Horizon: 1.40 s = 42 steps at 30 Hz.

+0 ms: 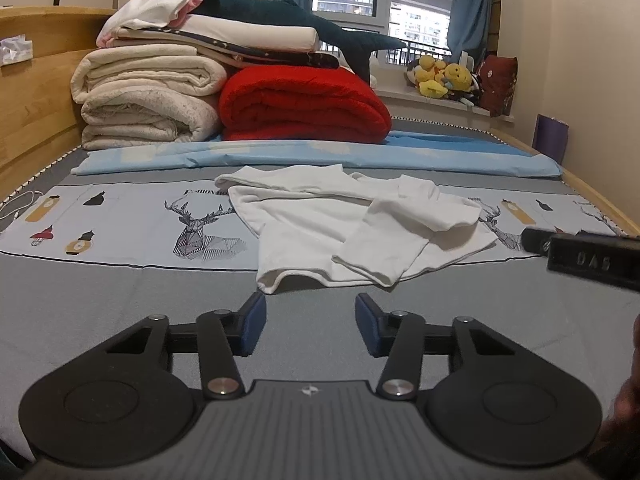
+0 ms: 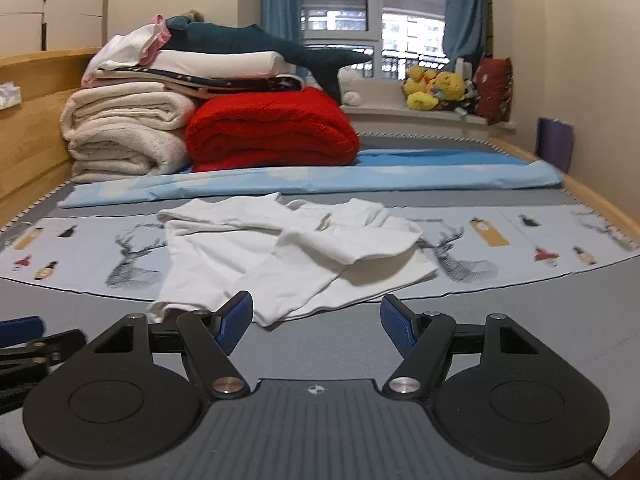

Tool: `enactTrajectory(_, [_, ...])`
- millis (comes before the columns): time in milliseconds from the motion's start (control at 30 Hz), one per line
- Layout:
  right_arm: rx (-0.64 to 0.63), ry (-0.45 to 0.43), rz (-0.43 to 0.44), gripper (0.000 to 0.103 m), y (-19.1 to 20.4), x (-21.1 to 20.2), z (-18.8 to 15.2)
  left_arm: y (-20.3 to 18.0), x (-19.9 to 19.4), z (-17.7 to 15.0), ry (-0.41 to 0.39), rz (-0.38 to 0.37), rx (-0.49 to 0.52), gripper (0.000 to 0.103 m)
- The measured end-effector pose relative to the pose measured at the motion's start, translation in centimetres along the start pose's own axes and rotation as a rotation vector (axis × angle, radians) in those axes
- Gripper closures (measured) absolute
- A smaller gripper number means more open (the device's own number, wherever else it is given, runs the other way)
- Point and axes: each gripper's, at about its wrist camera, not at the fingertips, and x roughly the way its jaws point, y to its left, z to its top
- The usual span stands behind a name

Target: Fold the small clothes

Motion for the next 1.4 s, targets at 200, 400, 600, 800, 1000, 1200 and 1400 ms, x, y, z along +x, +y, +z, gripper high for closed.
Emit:
enactTrajectory(200, [-0.044, -0.047, 0.000, 0.031, -1.3, 0.0, 2.5, 0.1, 0.2, 0.1, 0.009, 0.000, 0.010, 0.060])
enactTrajectory(400, [-0.135, -0.119, 0.004, 0.031, -3.4, 1.7, 5.3, 0.1, 1.0, 0.2, 0.035, 0.014, 0.021, 0.073])
enactTrajectory(600, [-0.009, -0.019, -0.027, 0.031, -6.1, 4.2, 3.9, 1.0, 2.7, 1.2, 0.072, 0.005, -0.008, 0.082])
enactTrajectory(800, [-0.010, -0.034, -0.033, 0.055, -6.7, 4.5, 3.8, 3.0, 8.0, 4.7, 0.107, -0.025, -0.053, 0.084])
enactTrajectory(1000, [0.063, -0.009, -0.042, 0.076, -8.5, 5.3, 4.1, 5.4, 16.0, 6.1, 0.176, -0.078, -0.114, 0.083])
enactTrajectory(1200, [0.077, -0.005, -0.003, 0.075, -9.4, 5.7, 3.9, 7.8, 22.7, 6.0, 0.257, -0.043, -0.221, 0.074])
enactTrajectory(1400, [0.026, 0.013, -0.001, 0.075, -9.3, 5.9, 3.6, 8.1, 26.8, 4.8, 0.342, -0.029, -0.247, 0.061])
